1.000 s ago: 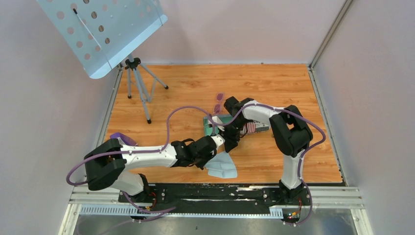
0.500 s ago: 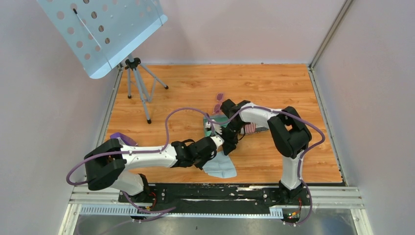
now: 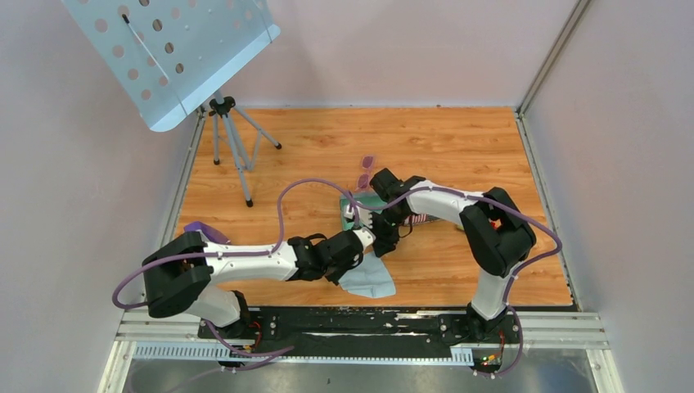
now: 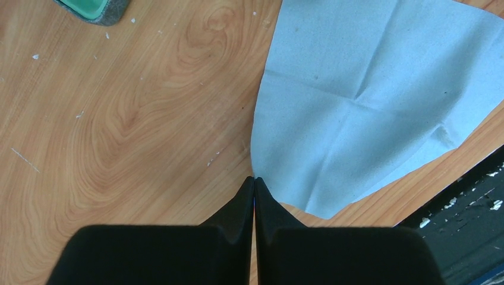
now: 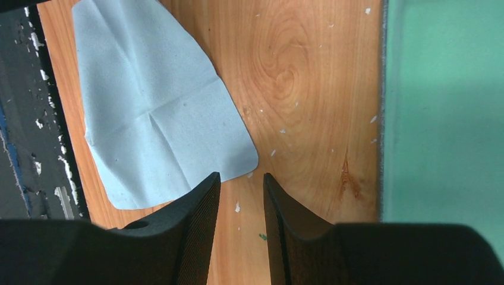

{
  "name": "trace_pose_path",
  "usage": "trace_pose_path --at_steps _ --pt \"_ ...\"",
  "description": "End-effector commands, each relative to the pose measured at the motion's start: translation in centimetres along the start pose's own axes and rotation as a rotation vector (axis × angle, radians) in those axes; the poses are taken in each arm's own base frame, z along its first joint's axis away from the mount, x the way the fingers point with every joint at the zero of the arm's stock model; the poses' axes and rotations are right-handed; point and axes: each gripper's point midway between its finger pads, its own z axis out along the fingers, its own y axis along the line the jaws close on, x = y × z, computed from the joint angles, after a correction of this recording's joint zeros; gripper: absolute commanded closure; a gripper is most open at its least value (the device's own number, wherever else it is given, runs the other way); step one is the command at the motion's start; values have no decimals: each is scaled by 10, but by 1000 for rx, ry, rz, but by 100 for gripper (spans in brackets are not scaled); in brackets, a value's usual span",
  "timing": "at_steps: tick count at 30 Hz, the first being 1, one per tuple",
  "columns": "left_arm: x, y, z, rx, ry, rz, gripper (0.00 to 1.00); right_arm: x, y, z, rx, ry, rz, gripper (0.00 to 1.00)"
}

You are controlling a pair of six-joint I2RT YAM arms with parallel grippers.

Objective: Organize the sunglasses
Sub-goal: Pick up the glasses cleaning cloth from the center of the board.

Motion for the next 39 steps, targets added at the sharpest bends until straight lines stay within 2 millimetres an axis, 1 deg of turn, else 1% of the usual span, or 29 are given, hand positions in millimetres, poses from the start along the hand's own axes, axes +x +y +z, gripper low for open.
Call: trace_pose_path --at_steps 1,4,8,13,15,18,22,25,28,30,32,34,37,39 --pt "-36 -5 -2 1 -103 18 100 3 5 8 35 56 -69 62" --pt "-37 -3 -4 -6 -112 12 100 3 6 13 39 79 -73 61" --pt "-38 -2 -6 -12 -125 6 100 10 10 22 52 148 -110 62" --pt "-38 -1 -7 -15 -129 4 100 29 11 30 76 239 -149 65" --pt "-38 -1 -7 -15 -129 3 100 32 11 30 83 252 -150 66" --pt "-38 -1 -7 -14 -127 4 100 32 11 29 89 248 -159 69" --pt "-38 -1 -6 -14 -125 6 100 31 6 24 114 262 -190 69" --pt "-38 0 -7 -17 -129 3 100 32 9 21 111 262 -210 67" --pt "-38 1 -8 -23 -130 1 100 42 15 20 106 289 -229 63" --pt "-38 1 -8 -23 -132 -1 100 49 17 22 107 308 -231 64" --pt "-38 0 -8 -21 -129 2 100 52 18 26 108 309 -217 64" --pt "-37 0 -7 -18 -123 6 100 53 19 32 115 317 -216 67" --pt "-37 -1 -6 -17 -122 8 100 57 14 38 145 372 -228 77" --pt "-37 -1 -7 -18 -123 7 100 60 14 42 148 397 -236 79"
